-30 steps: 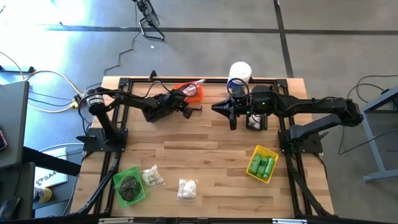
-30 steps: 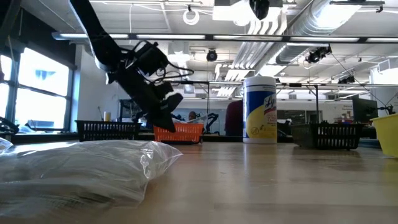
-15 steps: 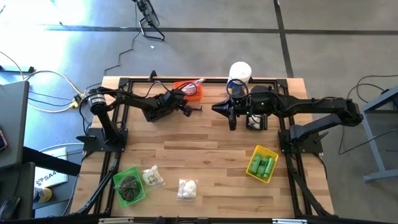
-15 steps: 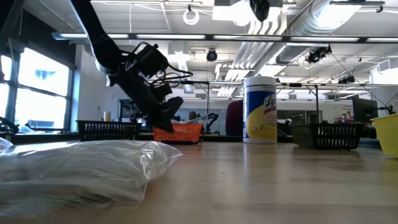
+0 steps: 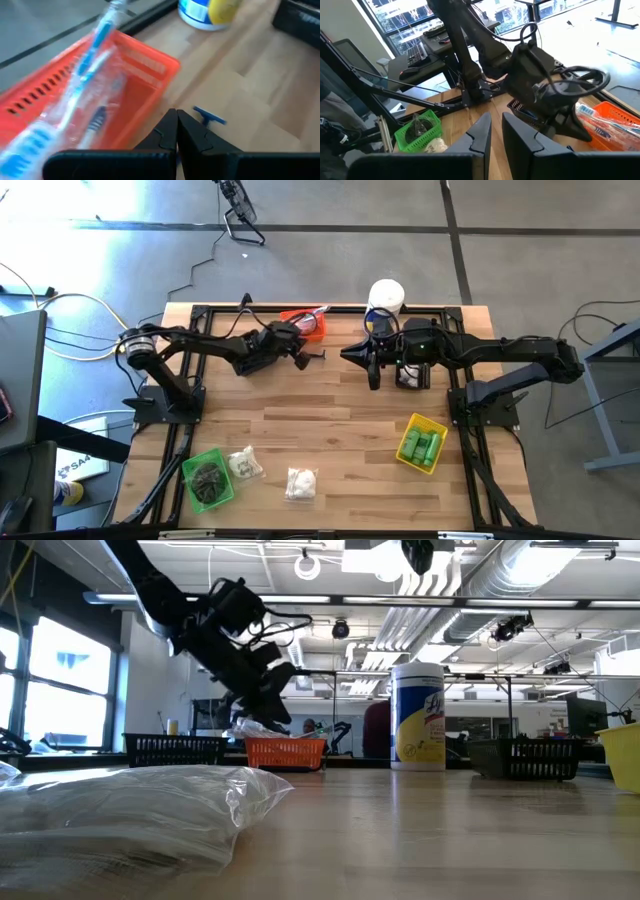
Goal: Pick & Place Travel size toiletries
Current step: Put the blue razor into the left black bin
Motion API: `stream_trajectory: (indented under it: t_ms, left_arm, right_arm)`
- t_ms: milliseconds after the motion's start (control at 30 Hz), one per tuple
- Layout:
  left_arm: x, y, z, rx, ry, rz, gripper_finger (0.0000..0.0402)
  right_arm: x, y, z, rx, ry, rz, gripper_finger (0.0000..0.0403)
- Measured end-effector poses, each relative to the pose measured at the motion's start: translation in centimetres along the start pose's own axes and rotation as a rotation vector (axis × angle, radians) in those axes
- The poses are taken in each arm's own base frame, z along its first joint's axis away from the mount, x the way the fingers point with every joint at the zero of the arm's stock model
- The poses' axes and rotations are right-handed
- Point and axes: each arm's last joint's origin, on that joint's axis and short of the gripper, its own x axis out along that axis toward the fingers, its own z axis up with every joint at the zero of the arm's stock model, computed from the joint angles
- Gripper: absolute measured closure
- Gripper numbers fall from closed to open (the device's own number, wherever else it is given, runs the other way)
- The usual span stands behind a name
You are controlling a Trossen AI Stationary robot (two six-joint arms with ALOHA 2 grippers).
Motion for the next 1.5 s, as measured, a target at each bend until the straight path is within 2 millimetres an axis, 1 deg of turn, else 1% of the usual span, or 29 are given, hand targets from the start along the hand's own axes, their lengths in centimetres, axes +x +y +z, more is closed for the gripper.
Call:
stream_trajectory:
  t_ms: [167, 300, 467, 867, 1067, 1133, 1233, 1500]
  left_arm:
    - [-0.3, -1.2, -0.4, 0.066, 0.021, -0.062, 0.0401]
    - [-0.5, -2.0, -0.6, 0.105, 0.036, -0.154, 0.0401]
    - [-0.5, -2.2, -0.7, 0.098, 0.054, -0.234, 0.0401]
    - [-0.5, -2.2, -0.7, 0.098, 0.057, -0.247, 0.0401]
    - [-0.5, -2.2, -0.7, 0.131, 0.053, -0.251, 0.0400]
    - [-0.5, -2.2, -0.7, 0.164, 0.049, -0.253, 0.0390]
    - [-0.5, -2.2, -0.7, 0.193, 0.046, -0.255, 0.0360]
    - [-0.5, -2.2, -0.6, 0.285, 0.031, -0.251, 0.0241]
  right_arm:
    - [0.0, 0.0, 0.0, -0.023, 0.000, 0.000, 0.0365]
    - [0.0, 0.0, 0.0, -0.025, 0.000, 0.000, 0.0365]
    - [0.0, 0.0, 0.0, -0.029, 0.000, 0.000, 0.0365]
    - [0.0, 0.1, 0.0, -0.043, 0.008, 0.024, 0.0365]
    - [-0.5, 0.2, 0.3, -0.047, -0.005, 0.029, 0.0365]
    - [-0.7, 0.2, 0.3, -0.050, -0.010, 0.030, 0.0364]
    - [-0.8, 0.2, 0.4, -0.050, -0.014, 0.032, 0.0365]
    - [-0.9, 0.1, 0.3, -0.051, 0.006, 0.026, 0.0365]
